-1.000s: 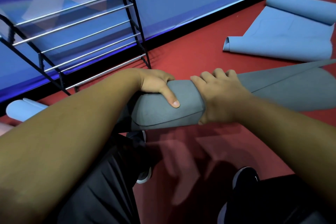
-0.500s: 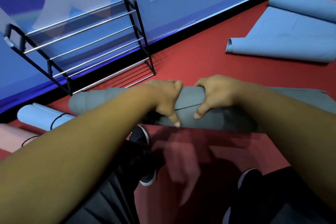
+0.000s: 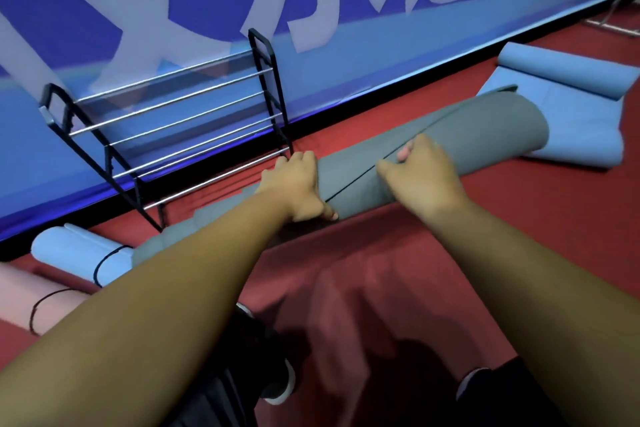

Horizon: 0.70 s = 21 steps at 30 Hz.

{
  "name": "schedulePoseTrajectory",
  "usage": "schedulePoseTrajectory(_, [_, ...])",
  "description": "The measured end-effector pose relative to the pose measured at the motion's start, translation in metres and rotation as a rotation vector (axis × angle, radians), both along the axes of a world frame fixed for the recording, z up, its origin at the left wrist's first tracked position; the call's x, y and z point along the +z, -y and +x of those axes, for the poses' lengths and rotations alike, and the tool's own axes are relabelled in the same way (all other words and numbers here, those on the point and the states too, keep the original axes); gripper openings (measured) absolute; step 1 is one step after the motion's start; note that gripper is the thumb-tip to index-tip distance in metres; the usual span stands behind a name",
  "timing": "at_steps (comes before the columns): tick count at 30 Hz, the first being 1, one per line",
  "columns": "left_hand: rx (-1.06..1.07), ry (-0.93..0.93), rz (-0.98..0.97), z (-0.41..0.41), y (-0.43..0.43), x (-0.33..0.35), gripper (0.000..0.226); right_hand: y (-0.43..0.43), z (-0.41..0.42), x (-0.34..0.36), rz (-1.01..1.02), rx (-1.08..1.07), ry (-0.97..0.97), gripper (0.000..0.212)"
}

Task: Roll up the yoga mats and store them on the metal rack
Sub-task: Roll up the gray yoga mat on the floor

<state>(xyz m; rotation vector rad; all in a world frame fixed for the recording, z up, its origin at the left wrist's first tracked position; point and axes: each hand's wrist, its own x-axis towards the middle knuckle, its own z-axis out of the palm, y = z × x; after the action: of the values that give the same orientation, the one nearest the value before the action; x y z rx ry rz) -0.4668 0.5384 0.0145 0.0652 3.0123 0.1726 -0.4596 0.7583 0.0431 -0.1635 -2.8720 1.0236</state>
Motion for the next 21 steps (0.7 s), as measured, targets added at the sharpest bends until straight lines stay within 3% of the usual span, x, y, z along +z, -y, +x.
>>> schedulePoseTrajectory(3, [0.102,-0.039,0.076,-0.006,0.006,0.01,0.112,0.004,-0.001,-0.002,-0.433,-0.139,0.319,0.055])
schedulePoseTrajectory(5, [0.155,-0.071,0.124,-0.007,0.004,0.015,0.111,0.007,-0.003,-0.001,-0.737,-0.174,0.53,0.081])
schedulePoseTrajectory(8, [0.225,-0.112,0.204,-0.004,-0.01,0.017,0.111,0.015,-0.017,0.003,-1.004,-0.174,0.503,0.111])
schedulePoseTrajectory(11, [0.257,-0.184,0.236,0.006,-0.035,0.01,0.108,0.026,-0.024,0.006,-1.072,-0.199,0.387,0.132])
schedulePoseTrajectory(15, [0.291,-0.272,0.266,0.02,-0.061,-0.01,0.109,0.031,-0.027,0.002,-1.085,-0.317,0.24,0.107])
schedulePoseTrajectory(19, [0.257,-0.04,0.418,0.019,-0.059,-0.015,0.116,0.029,-0.034,-0.007,-0.908,-0.29,0.088,0.111])
schedulePoseTrajectory(21, [0.233,0.092,0.527,0.013,-0.05,-0.011,0.104,0.027,-0.034,-0.009,-0.778,-0.215,0.006,0.107])
